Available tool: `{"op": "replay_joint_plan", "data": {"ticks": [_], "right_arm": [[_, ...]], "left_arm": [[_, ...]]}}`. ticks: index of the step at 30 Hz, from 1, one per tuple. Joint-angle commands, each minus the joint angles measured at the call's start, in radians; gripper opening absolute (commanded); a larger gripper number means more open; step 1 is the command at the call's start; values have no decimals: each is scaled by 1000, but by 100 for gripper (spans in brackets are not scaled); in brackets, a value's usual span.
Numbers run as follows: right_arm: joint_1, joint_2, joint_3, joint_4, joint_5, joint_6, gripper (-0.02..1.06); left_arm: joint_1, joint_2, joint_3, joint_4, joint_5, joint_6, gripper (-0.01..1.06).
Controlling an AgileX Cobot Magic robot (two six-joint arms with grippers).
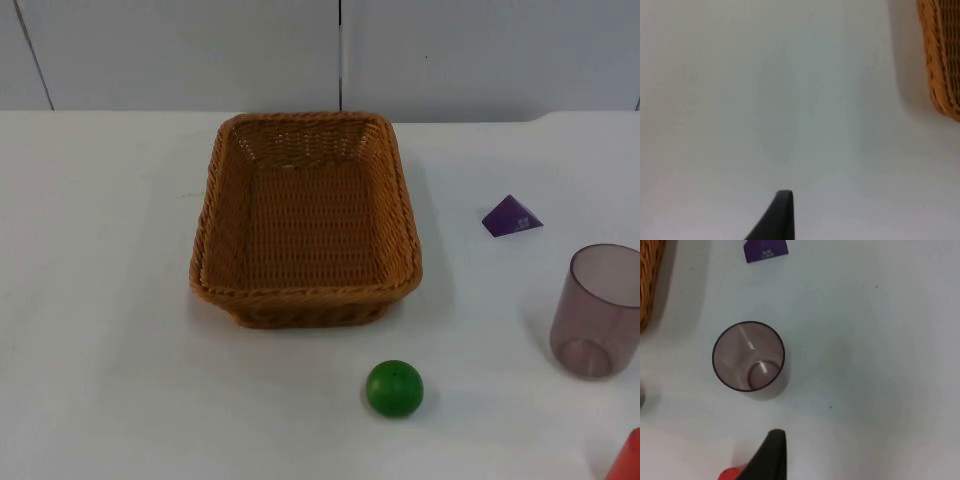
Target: Pick up the basket with the left hand and place the triangular block into the basket with the right hand.
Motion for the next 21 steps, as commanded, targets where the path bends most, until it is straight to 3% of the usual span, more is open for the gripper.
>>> {"op": "replay_joint_plan", "data": {"ticks": [1, 8, 21], "right_arm": [[-8, 0, -8, -4, -18, -12, 105], [-8, 0, -8, -4, -26, -12, 105], [-8, 0, -8, -4, -28, -12, 105]], "left_arm": [[-7, 37, -18, -20, -28, 12, 105], [-23, 319, -157, -162, -72, 152, 101], [-231, 855, -497, -178, -118, 118, 96]]}}
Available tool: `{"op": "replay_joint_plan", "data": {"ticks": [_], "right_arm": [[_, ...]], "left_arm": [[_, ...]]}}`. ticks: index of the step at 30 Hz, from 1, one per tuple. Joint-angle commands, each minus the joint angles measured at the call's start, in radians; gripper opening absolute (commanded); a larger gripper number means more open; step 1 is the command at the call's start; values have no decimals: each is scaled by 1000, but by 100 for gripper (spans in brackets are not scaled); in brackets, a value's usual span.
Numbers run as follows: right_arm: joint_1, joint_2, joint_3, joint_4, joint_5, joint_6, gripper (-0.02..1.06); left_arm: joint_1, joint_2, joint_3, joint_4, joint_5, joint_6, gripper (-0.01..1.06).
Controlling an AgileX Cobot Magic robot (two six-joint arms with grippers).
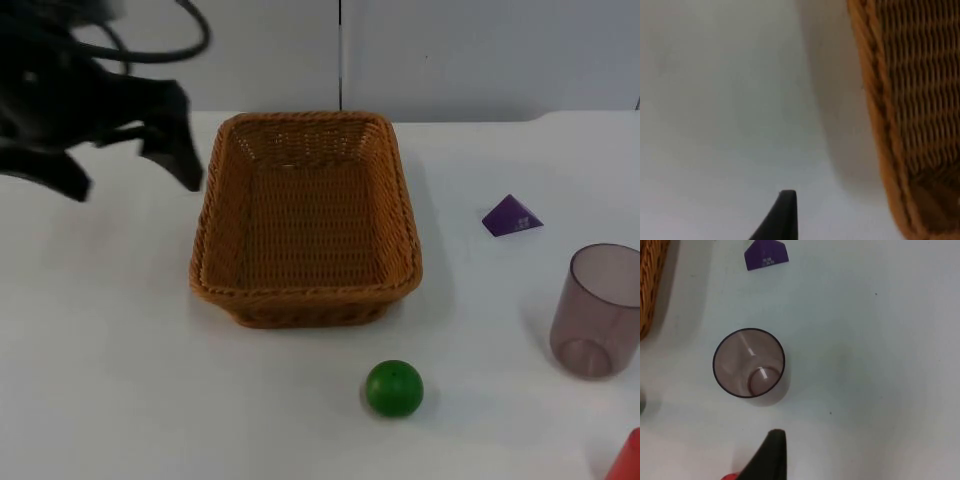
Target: Pick up the basket with the left hand and place the triangular block into the basket with the right hand.
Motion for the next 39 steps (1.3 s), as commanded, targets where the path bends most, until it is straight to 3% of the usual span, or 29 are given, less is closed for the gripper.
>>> {"op": "replay_joint_plan", "data": {"ticks": [1, 9, 15, 18, 19, 23, 24, 26, 34, 39], "right_arm": [[-8, 0, -8, -4, -16, -12, 105], [-8, 0, -8, -4, -16, -12, 105], [-8, 0, -8, -10, -20, -12, 105], [-8, 0, -8, -10, -24, -12, 105], [-8, 0, -8, -10, -24, -12, 105], [-8, 0, -8, -10, -24, -12, 105], [-8, 0, -8, -10, -24, -12, 105], [-8, 0, -8, -10, -24, -12, 105], [-8, 0, -8, -10, -22, -19, 105], [-8, 0, -8, -10, -24, -28, 105]], "left_arm": [[-26, 94, -79, -15, -11, -33, 96], [-59, 366, -291, -31, -2, -71, 96], [-75, 441, -317, -31, -50, -103, 88], [-75, 451, -317, -44, -68, -115, 70], [-75, 451, -317, -44, -68, -115, 70], [-75, 449, -317, -44, -74, -115, 22], [-75, 449, -317, -44, -74, -115, 22], [-75, 449, -317, -44, -81, -115, -1], [-73, 438, -317, -52, -91, -174, 0], [-72, 358, -315, -36, -31, -178, 0]]}}
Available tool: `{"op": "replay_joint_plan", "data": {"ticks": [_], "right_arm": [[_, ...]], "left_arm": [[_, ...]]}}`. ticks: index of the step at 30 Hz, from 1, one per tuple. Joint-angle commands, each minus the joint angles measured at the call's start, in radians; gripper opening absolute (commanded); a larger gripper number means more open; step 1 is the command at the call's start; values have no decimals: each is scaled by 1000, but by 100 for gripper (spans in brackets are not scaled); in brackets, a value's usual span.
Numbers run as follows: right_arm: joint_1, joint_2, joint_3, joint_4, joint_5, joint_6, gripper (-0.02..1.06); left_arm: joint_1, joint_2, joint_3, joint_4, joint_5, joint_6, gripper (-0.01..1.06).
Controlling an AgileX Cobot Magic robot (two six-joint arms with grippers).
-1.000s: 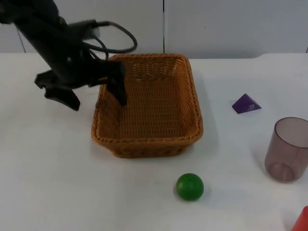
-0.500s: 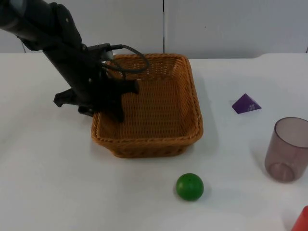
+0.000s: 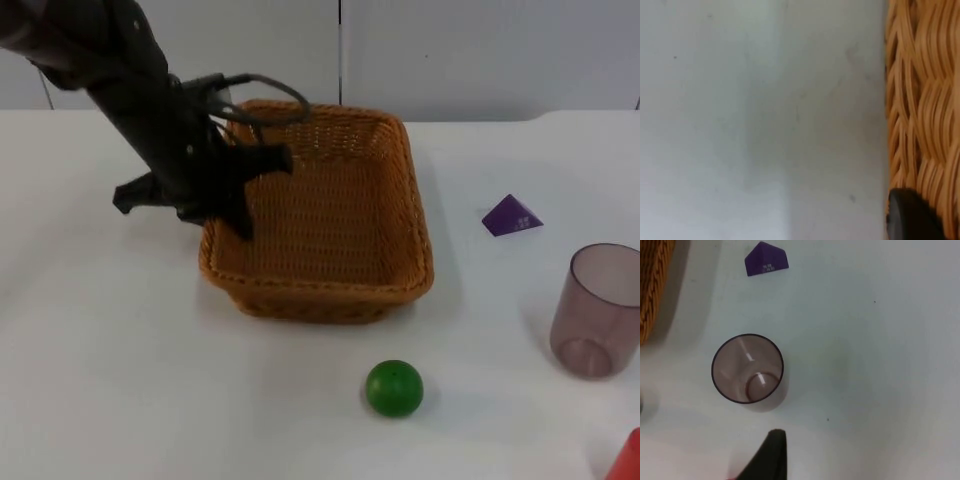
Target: Pick up the basket with the left hand and place the triangular block into the basket with the right hand.
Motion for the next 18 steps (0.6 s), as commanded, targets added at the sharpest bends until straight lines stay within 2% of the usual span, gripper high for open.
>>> {"op": "replay_joint_plan", "data": {"ticks": [1, 3, 9, 11, 13, 14, 18], "right_arm": [[-8, 0, -8, 0, -7, -9, 105], [-8, 0, -8, 0, -7, -9, 105], [-8, 0, -8, -18, -17, -13, 105], [-8, 0, -8, -18, -15, -13, 105], [-7, 0, -8, -16, -14, -13, 105], [-7, 0, -8, -16, -14, -13, 105], [-7, 0, -8, -16, -12, -13, 105]], "left_arm": [[1, -66, 0, 24, 45, -24, 0], [1, -123, 8, 32, 109, -49, 0], [10, -291, 130, 46, 119, -67, 0], [18, -386, 235, 50, 121, -67, 0], [25, -460, 332, 45, 114, -50, 0], [25, -460, 332, 45, 114, -50, 0], [54, -603, 548, -1, 24, -37, 0]]}}
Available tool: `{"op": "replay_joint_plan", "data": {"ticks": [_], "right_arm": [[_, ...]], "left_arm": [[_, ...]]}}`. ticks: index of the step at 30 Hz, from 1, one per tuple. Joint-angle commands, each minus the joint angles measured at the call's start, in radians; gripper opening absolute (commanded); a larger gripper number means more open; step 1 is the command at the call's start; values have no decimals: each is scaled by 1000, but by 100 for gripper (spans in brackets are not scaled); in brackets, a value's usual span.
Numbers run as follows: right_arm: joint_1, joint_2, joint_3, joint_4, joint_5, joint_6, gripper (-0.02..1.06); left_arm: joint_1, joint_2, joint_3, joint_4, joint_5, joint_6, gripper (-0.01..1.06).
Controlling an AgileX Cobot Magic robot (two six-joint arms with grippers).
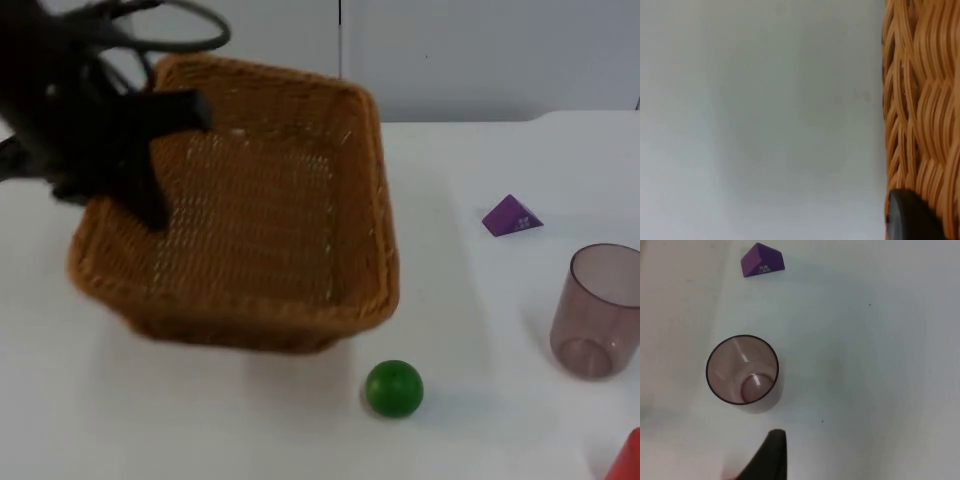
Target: Pick up the basket with the left hand and place the triangular block into the basket with the right hand.
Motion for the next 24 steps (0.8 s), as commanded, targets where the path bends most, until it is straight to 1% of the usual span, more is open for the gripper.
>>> {"op": "replay_joint_plan", "data": {"ticks": [1, 2, 3, 5, 6, 8, 10, 11, 14, 19, 22, 24], "right_arm": [[-7, 0, -8, -6, -5, -11, 105], [-7, 0, -8, -2, -3, -11, 105], [-7, 0, -8, 1, 0, -11, 105], [-7, 0, -8, 3, 0, -11, 105], [-7, 0, -8, 3, 0, -11, 105], [-7, 0, -8, 16, 0, -11, 105], [-7, 0, -8, 16, 0, -11, 105], [-7, 0, -8, 16, 0, -11, 105], [-7, 0, -8, 16, 0, -11, 105], [-7, 0, -8, 24, -2, -11, 105], [-7, 7, -8, 51, 0, -13, 105], [-7, 34, -20, 94, 20, -50, 105]], "left_arm": [[17, -65, 74, -44, -57, 10, 0], [32, -94, 131, -90, -76, 45, 0], [48, -122, 175, -140, -86, 115, 0], [90, -167, 287, -279, -76, 280, 0], [90, -167, 287, -279, -76, 280, 0], [114, -188, 356, -334, -75, 369, 0], [128, -200, 410, -363, -86, 415, 0], [128, -200, 410, -363, -86, 415, 0], [129, -208, 465, -358, -113, 434, 0], [129, -208, 476, -360, -146, 450, 0], [129, -208, 476, -367, -152, 452, 0], [129, -208, 476, -376, -154, 468, 0]]}}
